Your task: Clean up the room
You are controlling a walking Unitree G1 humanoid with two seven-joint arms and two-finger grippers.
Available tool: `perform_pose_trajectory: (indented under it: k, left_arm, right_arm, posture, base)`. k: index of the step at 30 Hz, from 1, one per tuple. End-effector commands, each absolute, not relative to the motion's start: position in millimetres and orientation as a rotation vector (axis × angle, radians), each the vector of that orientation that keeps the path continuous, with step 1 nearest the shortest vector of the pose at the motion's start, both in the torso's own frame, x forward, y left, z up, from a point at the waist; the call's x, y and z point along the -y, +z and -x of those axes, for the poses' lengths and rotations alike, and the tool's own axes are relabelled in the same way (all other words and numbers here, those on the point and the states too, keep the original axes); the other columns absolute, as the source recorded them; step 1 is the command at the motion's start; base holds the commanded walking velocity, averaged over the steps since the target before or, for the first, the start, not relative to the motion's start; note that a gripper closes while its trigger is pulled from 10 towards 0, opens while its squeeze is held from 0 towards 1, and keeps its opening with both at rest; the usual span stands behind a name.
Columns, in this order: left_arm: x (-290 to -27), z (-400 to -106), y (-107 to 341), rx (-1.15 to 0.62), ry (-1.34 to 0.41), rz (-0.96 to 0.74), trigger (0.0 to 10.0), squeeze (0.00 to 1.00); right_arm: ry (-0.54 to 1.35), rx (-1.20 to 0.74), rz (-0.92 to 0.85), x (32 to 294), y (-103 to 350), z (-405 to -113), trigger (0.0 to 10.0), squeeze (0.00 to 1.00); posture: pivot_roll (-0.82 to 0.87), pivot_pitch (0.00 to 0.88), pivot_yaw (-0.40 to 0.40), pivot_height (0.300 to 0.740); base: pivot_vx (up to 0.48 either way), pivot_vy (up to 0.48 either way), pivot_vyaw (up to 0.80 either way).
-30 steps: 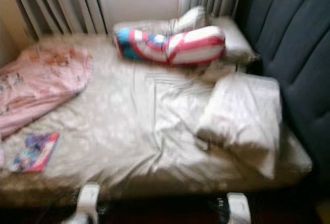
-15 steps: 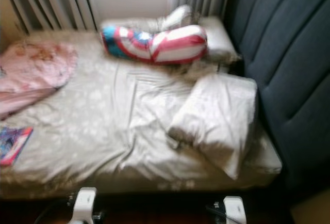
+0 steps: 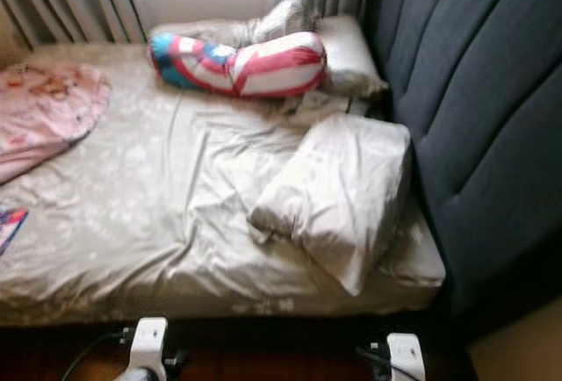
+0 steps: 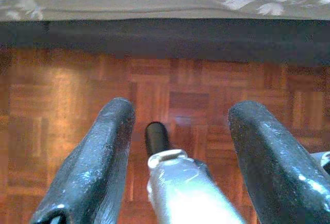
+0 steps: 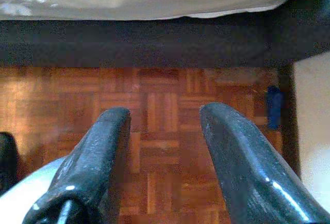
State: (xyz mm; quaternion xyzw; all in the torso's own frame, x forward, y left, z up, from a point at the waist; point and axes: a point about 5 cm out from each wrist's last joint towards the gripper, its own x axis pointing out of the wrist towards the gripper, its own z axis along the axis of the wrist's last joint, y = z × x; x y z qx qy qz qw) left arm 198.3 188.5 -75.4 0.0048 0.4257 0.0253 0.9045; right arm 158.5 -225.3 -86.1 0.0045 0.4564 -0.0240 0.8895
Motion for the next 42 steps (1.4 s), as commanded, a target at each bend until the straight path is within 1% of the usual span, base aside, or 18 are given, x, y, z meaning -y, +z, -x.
perform_pose_trajectory:
  k: [1,10,14,18,30,38,42]
  left_arm:
    - [-191.7,-195.8,-76.3,-0.886,0.068,-0.005,10.0,0.00]
    - [-192.9,-194.5,-76.7,-0.884,0.074,0.010,10.0,0.00]
    - [-192.7,-189.3,-79.9,-0.919,0.062,-0.016,10.0,0.00]
    - [-193.0,-188.6,-80.2,-0.919,0.064,-0.012,10.0,0.00]
    - [-198.1,-187.2,-80.1,-0.924,0.057,-0.039,10.0,0.00]
    - [-197.3,-188.0,-79.7,-0.920,0.053,-0.041,10.0,0.00]
    - [-197.7,-188.5,-79.4,-0.916,0.057,-0.037,10.0,0.00]
  right_arm:
    - [-0.056,-0.948,-0.014,224.2,-87.0,-156.8,10.0,0.00]
    - [-0.048,-0.949,-0.014,223.1,-87.3,-156.5,10.0,0.00]
    - [-0.064,-0.958,-0.027,223.0,-88.2,-155.1,10.0,0.00]
    - [-0.056,-0.957,-0.017,223.1,-88.0,-155.5,10.0,0.00]
    - [-0.061,-0.941,-0.034,219.4,-88.2,-156.1,10.0,0.00]
    - [-0.084,-0.937,-0.041,220.7,-88.1,-155.8,10.0,0.00]
    - [-0.086,-0.919,-0.050,220.9,-87.1,-157.1,10.0,0.00]
  posture:
    - [-0.10,0.034,-0.030,0.731]
    - [-0.09,0.019,-0.029,0.731]
    - [-0.10,0.002,-0.026,0.731]
    - [-0.09,0.000,-0.024,0.731]
    - [-0.10,0.000,0.002,0.731]
    - [-0.09,0.000,0.001,0.731]
    - [-0.09,0.000,-0.002,0.731]
  base:
    - [0.000,0.000,0.00]
    - [0.000,0.000,0.00]
    - [0.000,0.000,-0.20]
    - [0.317,0.000,-0.79]
    - [0.330,0.000,0.00]
    - [0.318,0.000,0.00]
    - [0.069,0.000,0.00]
